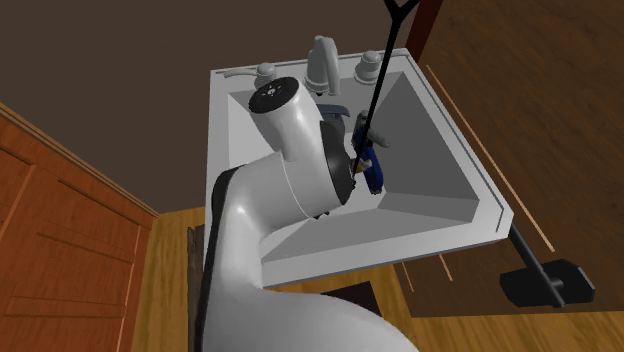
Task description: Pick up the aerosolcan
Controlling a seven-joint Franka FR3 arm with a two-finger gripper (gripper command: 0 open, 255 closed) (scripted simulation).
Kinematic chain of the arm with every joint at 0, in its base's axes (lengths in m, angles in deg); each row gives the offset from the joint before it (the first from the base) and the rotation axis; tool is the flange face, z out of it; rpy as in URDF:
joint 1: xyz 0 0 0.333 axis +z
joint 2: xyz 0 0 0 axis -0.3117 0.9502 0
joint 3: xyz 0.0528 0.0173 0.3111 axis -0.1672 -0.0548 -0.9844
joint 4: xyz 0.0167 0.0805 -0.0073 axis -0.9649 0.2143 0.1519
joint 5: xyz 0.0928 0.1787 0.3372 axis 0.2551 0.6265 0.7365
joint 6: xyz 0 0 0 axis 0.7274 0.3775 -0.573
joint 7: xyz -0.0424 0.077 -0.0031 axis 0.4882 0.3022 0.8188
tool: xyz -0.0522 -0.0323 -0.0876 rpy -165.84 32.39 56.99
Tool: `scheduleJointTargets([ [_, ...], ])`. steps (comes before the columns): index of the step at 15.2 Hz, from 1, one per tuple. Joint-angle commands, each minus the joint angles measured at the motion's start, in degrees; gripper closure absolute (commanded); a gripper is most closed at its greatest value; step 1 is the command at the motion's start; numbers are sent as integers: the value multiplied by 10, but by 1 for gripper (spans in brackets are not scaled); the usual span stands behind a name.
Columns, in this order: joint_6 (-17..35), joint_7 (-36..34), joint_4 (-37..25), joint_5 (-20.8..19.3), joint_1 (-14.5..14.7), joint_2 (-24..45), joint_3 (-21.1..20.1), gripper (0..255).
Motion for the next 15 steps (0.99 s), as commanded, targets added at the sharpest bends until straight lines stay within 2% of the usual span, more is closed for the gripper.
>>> scheduleJointTargets([
  [1,37,35,-14,-14,1,40,13,0],
  [7,132,132,-75,-36,0,168,39,0],
  [13,210,228,-158,-39,-10,299,44,0],
  [15,218,227,-159,-41,-11,307,43,0],
])
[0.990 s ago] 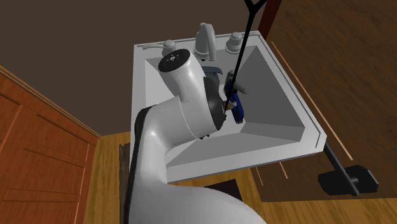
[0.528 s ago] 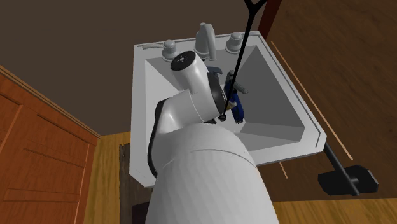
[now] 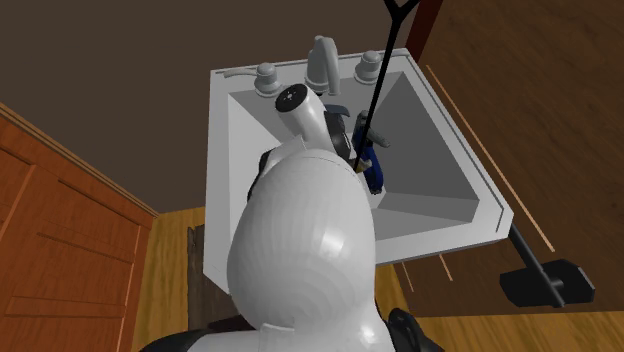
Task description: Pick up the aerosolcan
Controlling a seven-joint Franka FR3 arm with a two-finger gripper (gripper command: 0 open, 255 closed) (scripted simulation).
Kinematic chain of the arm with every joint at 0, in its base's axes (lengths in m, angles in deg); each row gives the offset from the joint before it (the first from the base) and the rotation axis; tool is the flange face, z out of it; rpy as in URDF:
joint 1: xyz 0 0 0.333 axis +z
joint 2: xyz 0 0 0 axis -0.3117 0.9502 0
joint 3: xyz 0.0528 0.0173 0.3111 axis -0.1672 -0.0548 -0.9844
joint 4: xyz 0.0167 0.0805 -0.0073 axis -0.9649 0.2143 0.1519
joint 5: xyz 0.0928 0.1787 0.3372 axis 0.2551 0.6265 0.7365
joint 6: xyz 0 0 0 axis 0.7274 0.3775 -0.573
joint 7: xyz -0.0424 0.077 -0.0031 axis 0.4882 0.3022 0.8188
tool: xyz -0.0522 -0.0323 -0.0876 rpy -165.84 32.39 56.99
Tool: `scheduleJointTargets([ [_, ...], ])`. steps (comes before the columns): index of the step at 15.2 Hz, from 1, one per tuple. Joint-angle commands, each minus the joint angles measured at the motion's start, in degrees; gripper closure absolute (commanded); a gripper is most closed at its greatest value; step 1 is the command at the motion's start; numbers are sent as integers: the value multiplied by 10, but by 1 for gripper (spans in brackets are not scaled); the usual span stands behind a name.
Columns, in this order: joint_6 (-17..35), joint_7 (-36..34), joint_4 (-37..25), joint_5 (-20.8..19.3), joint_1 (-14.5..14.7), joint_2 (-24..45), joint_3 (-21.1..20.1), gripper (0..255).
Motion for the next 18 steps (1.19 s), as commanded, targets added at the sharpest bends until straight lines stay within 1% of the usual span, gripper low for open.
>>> scheduleJointTargets([
  [1,14,0,-3,-2,-1,16,0,0],
  [6,50,-19,6,-12,-3,44,3,0],
  [8,50,-19,6,-12,-3,44,3,0],
  [9,50,-19,7,-13,-3,44,3,255],
  [18,50,-19,6,-12,-3,44,3,255],
])
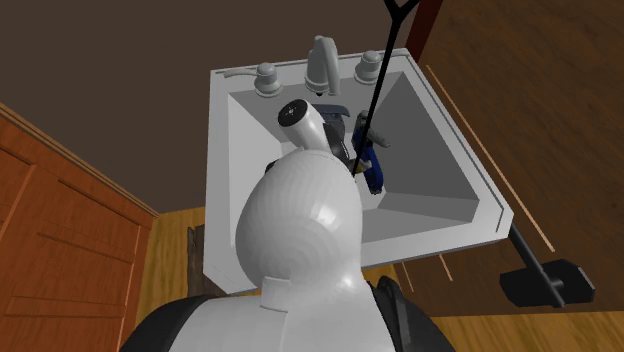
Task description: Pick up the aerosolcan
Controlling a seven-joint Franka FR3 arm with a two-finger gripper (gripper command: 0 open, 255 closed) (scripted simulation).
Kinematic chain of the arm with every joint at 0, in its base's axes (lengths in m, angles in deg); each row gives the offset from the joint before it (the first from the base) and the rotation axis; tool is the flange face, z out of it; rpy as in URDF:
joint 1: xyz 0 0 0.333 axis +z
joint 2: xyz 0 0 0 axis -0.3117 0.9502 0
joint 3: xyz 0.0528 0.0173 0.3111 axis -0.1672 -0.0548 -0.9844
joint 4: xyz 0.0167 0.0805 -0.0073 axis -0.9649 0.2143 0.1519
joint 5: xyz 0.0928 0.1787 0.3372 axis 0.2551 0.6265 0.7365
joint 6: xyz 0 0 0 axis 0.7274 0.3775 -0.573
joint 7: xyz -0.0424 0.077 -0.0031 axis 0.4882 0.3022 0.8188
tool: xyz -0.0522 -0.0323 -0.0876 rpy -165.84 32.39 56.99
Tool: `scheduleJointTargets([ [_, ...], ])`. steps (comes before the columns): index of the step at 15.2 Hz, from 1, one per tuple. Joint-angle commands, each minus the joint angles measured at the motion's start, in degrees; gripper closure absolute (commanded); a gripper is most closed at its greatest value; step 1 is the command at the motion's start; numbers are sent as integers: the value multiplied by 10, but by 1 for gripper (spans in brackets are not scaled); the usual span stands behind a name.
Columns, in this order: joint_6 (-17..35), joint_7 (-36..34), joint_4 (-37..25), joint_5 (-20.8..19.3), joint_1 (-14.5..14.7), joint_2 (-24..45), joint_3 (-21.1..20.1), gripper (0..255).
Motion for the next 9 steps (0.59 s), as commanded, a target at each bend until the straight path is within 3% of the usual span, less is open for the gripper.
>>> scheduleJointTargets([
  [1,-6,4,-2,2,0,-5,-1,255],
  [9,-58,30,-17,16,2,-44,-4,255],
])
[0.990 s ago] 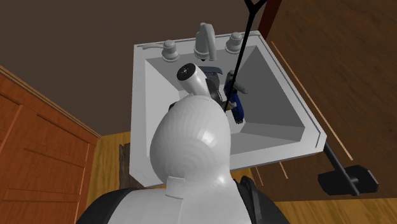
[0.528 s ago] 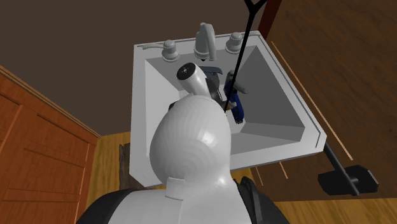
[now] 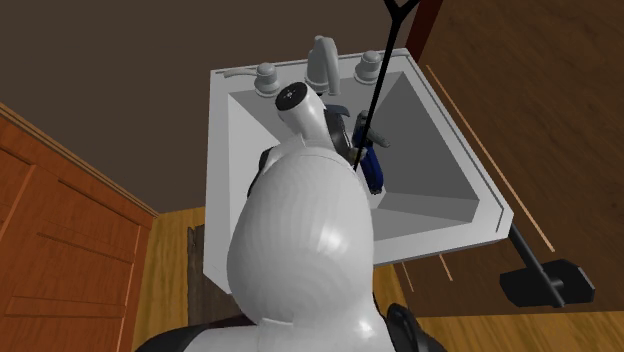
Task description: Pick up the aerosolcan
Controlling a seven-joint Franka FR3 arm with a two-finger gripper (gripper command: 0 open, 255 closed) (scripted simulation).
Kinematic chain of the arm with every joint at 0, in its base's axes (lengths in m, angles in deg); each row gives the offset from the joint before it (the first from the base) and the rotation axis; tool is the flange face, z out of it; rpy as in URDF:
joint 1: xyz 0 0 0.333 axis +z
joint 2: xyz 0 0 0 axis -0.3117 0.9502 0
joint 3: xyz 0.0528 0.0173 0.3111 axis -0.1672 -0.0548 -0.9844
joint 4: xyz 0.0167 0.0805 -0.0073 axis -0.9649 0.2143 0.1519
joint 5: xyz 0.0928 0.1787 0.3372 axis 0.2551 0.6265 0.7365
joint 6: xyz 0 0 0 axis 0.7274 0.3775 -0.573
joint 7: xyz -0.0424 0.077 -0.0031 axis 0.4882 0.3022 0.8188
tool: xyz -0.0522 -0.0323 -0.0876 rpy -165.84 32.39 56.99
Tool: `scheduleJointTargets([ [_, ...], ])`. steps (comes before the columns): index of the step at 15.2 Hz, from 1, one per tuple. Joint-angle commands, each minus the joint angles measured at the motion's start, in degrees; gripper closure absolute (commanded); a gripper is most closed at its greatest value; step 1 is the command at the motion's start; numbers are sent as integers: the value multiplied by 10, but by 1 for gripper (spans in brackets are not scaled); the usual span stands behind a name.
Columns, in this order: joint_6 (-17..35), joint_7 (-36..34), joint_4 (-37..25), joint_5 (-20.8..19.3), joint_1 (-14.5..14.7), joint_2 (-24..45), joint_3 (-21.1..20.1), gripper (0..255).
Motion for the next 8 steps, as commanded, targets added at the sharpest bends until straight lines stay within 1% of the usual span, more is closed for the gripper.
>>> scheduleJointTargets([
  [1,-14,6,-5,3,1,-10,-1,255],
  [6,-47,22,-19,11,2,-30,-4,255],
  [8,-48,22,-19,11,2,-31,-4,255],
])
